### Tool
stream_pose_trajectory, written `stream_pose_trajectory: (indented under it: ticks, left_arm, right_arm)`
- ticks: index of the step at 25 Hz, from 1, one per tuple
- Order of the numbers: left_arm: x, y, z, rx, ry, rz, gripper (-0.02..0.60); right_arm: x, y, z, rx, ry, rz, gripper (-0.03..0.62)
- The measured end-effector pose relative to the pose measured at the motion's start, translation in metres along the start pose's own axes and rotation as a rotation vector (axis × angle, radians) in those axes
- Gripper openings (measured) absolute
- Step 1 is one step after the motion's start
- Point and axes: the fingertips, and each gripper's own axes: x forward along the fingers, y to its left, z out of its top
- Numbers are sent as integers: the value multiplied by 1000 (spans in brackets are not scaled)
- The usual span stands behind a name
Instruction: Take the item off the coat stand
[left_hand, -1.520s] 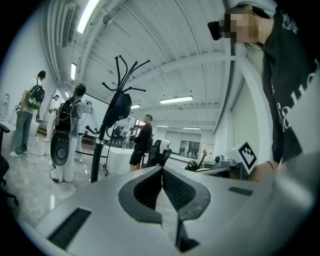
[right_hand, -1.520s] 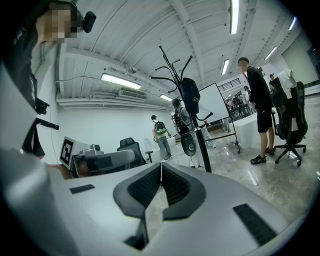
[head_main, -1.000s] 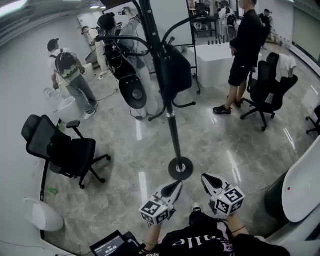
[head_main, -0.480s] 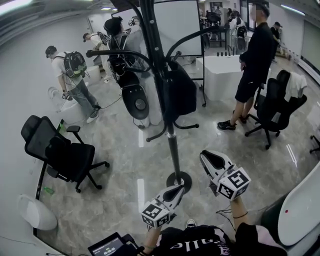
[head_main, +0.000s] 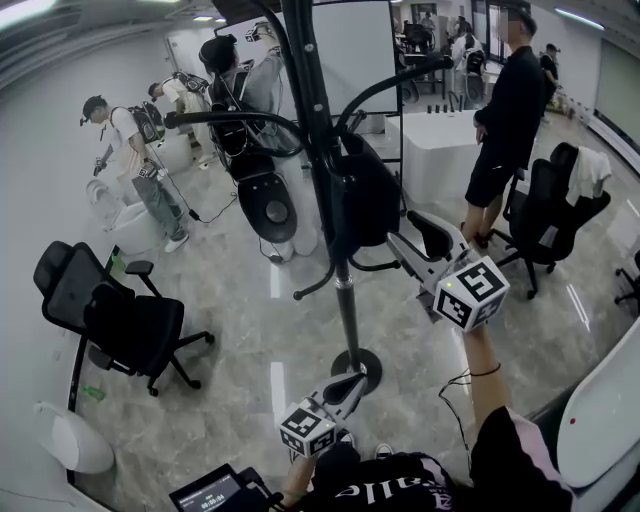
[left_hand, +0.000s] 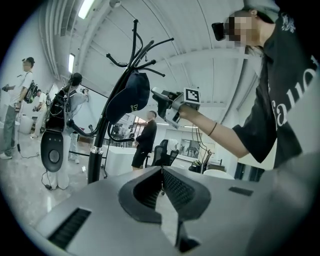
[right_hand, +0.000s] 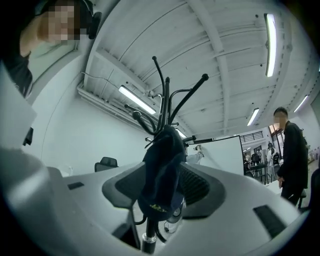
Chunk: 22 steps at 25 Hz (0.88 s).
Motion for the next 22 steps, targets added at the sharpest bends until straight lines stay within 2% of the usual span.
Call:
stream_pose_trajectory:
  ticks: [5,10,11,13,15,22]
  left_arm:
    - [3,13,16,25,5,-45,5]
    - [4,31,8,11,14,-64,5]
    - [4,33,8,8,15,-69,5]
    - [4,36,8,-2,10,-81,5]
    - [4,42,8,-8,2,-85,5]
    - [10,50,9,-27,1,-101,5]
  right_arm:
    - [38,-20,16,34,2,-11,206]
    - [73,-20,-5,2,117,10,204]
    - [76,-18,-7,4,132,22,187]
    - [76,-14,-5,-4,137,41,103]
    - [73,-12,7,-14,109,36,57]
    - [55,-43,71,-15,-53,-53,40]
